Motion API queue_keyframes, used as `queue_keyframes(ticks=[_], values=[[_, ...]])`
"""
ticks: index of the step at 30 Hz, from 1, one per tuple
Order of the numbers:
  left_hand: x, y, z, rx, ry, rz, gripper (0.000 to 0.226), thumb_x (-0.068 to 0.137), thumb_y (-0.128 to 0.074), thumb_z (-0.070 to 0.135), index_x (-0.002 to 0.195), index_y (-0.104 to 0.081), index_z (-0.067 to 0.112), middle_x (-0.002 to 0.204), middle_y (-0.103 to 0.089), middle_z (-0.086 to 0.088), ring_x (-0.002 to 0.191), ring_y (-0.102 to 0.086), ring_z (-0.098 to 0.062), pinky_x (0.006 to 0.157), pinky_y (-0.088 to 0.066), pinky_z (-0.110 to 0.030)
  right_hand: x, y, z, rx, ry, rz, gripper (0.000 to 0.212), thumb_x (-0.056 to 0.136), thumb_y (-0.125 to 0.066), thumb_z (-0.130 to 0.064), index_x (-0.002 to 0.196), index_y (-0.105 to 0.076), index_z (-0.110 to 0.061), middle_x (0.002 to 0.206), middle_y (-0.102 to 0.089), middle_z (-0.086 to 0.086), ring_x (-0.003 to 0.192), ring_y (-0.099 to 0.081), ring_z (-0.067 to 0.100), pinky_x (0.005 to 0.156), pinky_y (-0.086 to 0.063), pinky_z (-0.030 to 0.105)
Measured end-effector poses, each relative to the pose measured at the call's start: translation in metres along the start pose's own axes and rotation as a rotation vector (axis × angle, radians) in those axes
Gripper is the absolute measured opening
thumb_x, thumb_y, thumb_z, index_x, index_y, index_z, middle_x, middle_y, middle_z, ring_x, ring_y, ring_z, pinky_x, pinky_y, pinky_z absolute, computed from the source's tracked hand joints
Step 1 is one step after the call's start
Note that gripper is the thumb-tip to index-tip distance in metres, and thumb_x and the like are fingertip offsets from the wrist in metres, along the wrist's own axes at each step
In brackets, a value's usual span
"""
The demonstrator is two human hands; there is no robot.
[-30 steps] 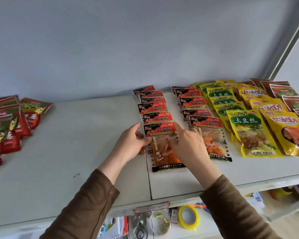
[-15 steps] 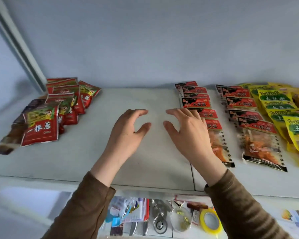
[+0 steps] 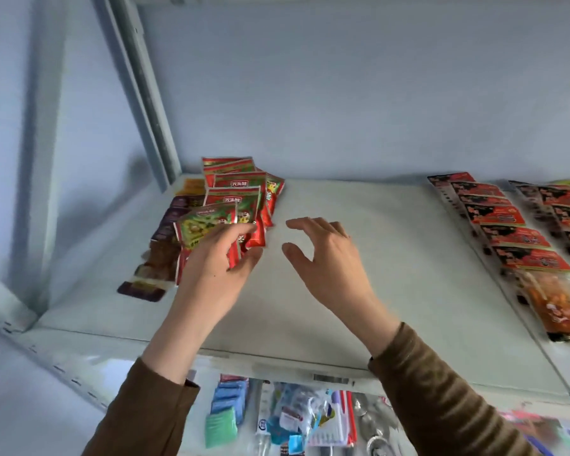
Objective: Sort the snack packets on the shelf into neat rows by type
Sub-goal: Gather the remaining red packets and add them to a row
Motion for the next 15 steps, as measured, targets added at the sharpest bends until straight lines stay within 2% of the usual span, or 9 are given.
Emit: queue_keyframes(ticks=[4, 8, 10, 12, 15], values=[[0.006, 0.038, -0.056, -0.058, 0.032, 0.001, 0.033, 0.094, -0.067, 0.037, 0.127, -0.061, 0.038, 0.123, -0.057, 0.024, 0.114, -0.056, -0.001, 0.091, -0.056, -0.034, 0.021, -0.045, -0.027, -0.004, -0.073, -0.030, 0.055, 0.095, -0.059, -0.043, 0.145, -0.044, -0.026, 0.130, -0.060, -0.004, 0.121, -0.051, 0.020, 0.093, -0.044, 0.034], [0.012, 0.059, -0.094, -0.096, 0.052, -0.002, 0.026, 0.095, -0.067, 0.035, 0.121, -0.062, 0.038, 0.120, -0.059, 0.021, 0.107, -0.056, -0.003, 0.088, -0.056, -0.034, 0.035, -0.087, -0.032, 0.040, -0.222, -0.117, 0.082, 0.091, -0.057, -0.060, 0.155, -0.020, -0.027, 0.143, -0.052, 0.001, 0.130, -0.048, 0.023, 0.107, -0.042, 0.043], [0.017, 0.065, -0.109, -0.093, 0.077, 0.011, 0.027, 0.094, -0.069, 0.030, 0.119, -0.062, 0.035, 0.115, -0.062, 0.016, 0.103, -0.059, -0.004, 0.088, -0.056, -0.034, 0.042, -0.101, -0.031, 0.063, -0.280, -0.127, 0.088, 0.088, -0.057, -0.065, 0.156, -0.014, -0.029, 0.143, -0.052, 0.003, 0.130, -0.050, 0.025, 0.107, -0.043, 0.048], [0.021, 0.062, -0.120, -0.050, 0.098, -0.016, 0.031, 0.091, -0.072, 0.031, 0.120, -0.060, 0.033, 0.116, -0.062, 0.011, 0.105, -0.059, -0.009, 0.089, -0.055, -0.038, 0.049, -0.109, -0.029, 0.072, -0.317, -0.123, 0.092, 0.086, -0.057, -0.068, 0.156, -0.010, -0.031, 0.141, -0.053, 0.002, 0.128, -0.052, 0.024, 0.105, -0.045, 0.050], [0.026, 0.053, -0.129, 0.052, 0.101, -0.069, 0.049, 0.087, -0.076, 0.037, 0.130, -0.053, 0.028, 0.129, -0.059, 0.000, 0.118, -0.054, -0.023, 0.096, -0.051, -0.046, 0.056, -0.116, -0.028, 0.095, -0.360, -0.111, 0.097, 0.082, -0.060, -0.071, 0.155, -0.010, -0.033, 0.136, -0.057, 0.000, 0.120, -0.059, 0.022, 0.100, -0.050, 0.049]])
Point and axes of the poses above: each hand's wrist, its own x-axis towards the middle knuckle, its own y-axis out of the back of the hand, z = x × y, the point moved 9 cm from there along x, towards the middle knuckle
